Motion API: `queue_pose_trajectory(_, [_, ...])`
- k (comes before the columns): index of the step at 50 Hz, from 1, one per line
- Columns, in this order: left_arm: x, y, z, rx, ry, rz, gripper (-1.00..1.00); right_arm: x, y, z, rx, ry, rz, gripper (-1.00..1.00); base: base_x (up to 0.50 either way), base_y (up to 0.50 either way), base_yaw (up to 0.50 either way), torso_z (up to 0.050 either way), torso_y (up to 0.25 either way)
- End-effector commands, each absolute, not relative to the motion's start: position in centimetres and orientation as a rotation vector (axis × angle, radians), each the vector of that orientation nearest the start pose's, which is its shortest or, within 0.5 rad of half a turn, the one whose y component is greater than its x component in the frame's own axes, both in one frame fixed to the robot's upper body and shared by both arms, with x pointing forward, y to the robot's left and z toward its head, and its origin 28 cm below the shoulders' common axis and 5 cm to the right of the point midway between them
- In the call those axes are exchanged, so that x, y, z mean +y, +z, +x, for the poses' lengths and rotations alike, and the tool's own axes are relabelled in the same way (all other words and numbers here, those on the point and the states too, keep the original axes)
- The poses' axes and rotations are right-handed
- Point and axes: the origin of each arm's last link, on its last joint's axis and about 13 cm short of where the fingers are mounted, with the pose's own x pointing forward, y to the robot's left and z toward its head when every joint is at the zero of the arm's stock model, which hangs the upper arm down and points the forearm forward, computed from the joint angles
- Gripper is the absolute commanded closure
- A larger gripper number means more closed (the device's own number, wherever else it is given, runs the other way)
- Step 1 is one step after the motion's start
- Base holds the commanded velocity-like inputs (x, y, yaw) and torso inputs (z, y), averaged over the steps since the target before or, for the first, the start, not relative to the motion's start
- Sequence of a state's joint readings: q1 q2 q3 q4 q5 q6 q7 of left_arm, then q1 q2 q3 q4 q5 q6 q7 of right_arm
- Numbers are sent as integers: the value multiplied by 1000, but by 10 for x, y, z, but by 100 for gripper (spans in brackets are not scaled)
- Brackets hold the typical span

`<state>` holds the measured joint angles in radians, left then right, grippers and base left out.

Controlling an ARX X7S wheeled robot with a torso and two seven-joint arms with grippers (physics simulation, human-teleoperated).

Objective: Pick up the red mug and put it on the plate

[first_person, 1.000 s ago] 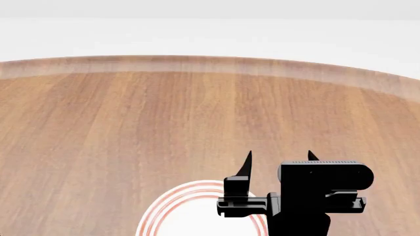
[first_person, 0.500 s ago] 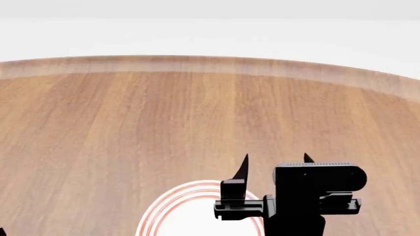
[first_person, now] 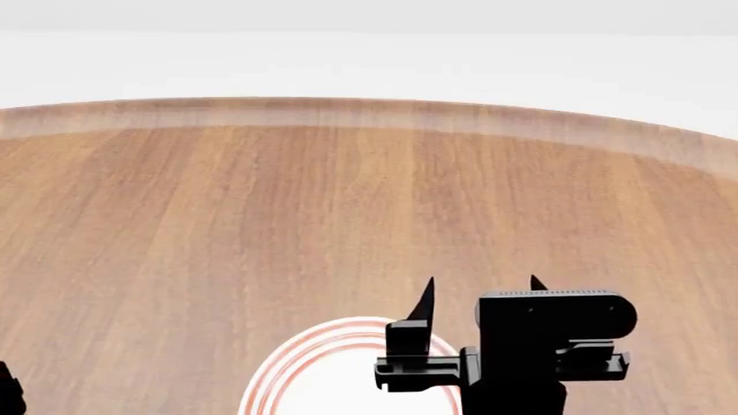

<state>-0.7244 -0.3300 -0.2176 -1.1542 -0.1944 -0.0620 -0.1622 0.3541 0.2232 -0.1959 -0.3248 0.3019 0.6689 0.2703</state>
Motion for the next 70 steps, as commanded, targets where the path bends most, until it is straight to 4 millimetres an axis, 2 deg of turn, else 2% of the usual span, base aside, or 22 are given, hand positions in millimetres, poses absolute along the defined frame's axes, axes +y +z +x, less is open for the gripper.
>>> queue_pose_trajectory(1, [349, 1, 313, 463, 563, -181, -100, -96, 114, 263, 50, 18, -45, -100, 0, 0, 0, 0, 0])
queue_pose_trajectory(10, [347, -2, 310, 530, 595, -221, -100, -96, 115, 262, 49, 17, -43, -100, 0, 0, 0, 0, 0])
queue_pose_trajectory(11, [347, -2, 310, 529, 600, -222, 100, -96, 115, 262, 49, 17, -42, -100, 0, 0, 0, 0, 0])
queue_pose_trajectory(29, [349, -3, 308, 531, 620, -219, 100, -96, 113, 262, 51, 18, -40, -100, 0, 0, 0, 0, 0])
queue_pose_trajectory(39, [346, 3, 315, 509, 595, -189, 100, -97, 112, 262, 53, 15, -36, -100, 0, 0, 0, 0, 0])
queue_pose_trajectory(44, [336, 15, 327, 481, 505, -137, 100, -96, 111, 262, 56, 18, -36, -100, 0, 0, 0, 0, 0])
queue_pose_trajectory(50, [320, 30, 329, 470, 405, -108, 100, -96, 112, 263, 59, 14, -34, -100, 0, 0, 0, 0, 0])
queue_pose_trajectory(57, [308, 35, 332, 459, 323, -81, 100, -96, 114, 263, 56, 14, -33, -100, 0, 0, 0, 0, 0])
queue_pose_trajectory(63, [290, 43, 335, 435, 201, -59, 100, -95, 116, 263, 51, 15, -32, -100, 0, 0, 0, 0, 0])
queue_pose_trajectory(70, [272, 43, 338, 432, 95, -21, 100, -96, 116, 264, 52, 10, -31, -100, 0, 0, 0, 0, 0])
